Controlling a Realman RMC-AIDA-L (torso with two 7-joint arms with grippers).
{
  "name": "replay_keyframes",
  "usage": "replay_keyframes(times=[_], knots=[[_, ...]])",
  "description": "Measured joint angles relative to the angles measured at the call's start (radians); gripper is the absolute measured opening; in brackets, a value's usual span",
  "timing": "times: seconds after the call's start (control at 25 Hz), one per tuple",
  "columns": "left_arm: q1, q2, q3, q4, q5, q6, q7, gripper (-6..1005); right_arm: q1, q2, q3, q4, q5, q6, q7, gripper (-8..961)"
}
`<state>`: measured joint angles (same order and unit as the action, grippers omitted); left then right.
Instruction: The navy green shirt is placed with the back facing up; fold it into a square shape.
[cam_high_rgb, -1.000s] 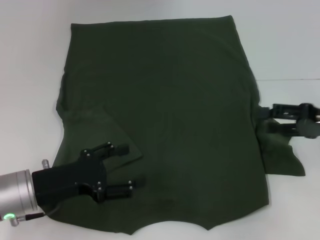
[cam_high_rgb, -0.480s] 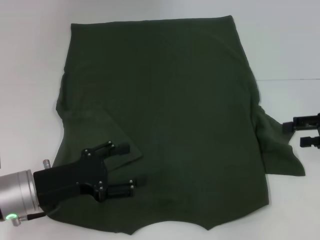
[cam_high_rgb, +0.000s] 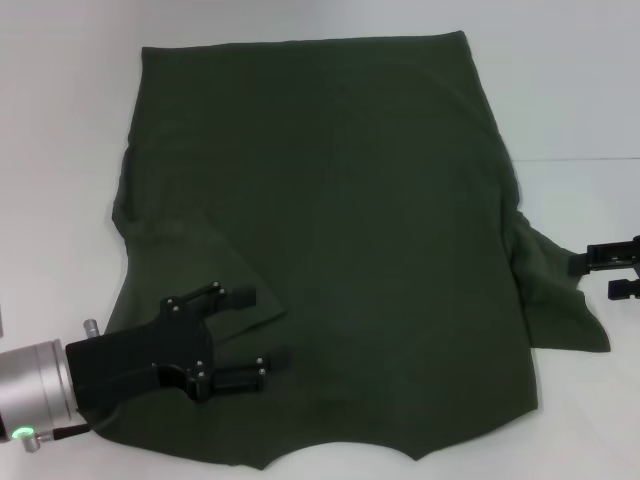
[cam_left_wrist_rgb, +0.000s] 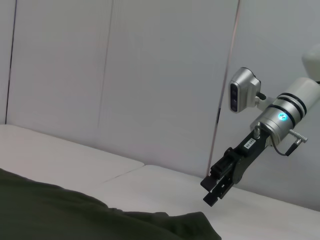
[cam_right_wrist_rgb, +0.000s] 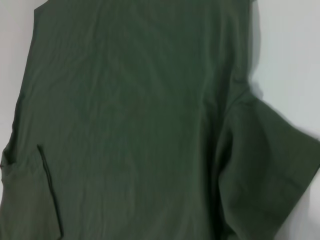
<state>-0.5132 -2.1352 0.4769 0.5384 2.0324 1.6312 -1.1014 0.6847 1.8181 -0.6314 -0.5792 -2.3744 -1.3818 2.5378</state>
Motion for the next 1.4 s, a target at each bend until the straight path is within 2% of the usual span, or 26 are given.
replay_keyframes(times=[0.4, 0.56, 0.8, 1.0, 1.4], knots=[[0.001, -0.002, 0.0, -0.001, -0.002, -0.005, 0.0, 933, 0.027, 0.004, -0.019, 0.098, -0.001, 0.097, -0.032, 746], [0.001, -0.002, 0.0, -0.001, -0.002, -0.006, 0.0, 932, 0.033, 0.017, -0.028, 0.109, -0.002, 0.129, -0.038, 743], [0.001, -0.003, 0.0, -0.002, -0.003, -0.012, 0.0, 931, 0.053, 0.026, -0.039, 0.165, -0.002, 0.179, -0.058, 738], [0.001, -0.003, 0.0, -0.002, -0.003, -0.013, 0.0, 931, 0.056, 0.038, -0.051, 0.167, 0.0, 0.204, -0.061, 734], [0.001, -0.003, 0.0, -0.002, -0.006, -0.013, 0.0, 930, 0.056, 0.043, -0.05, 0.169, 0.002, 0.24, -0.061, 725]])
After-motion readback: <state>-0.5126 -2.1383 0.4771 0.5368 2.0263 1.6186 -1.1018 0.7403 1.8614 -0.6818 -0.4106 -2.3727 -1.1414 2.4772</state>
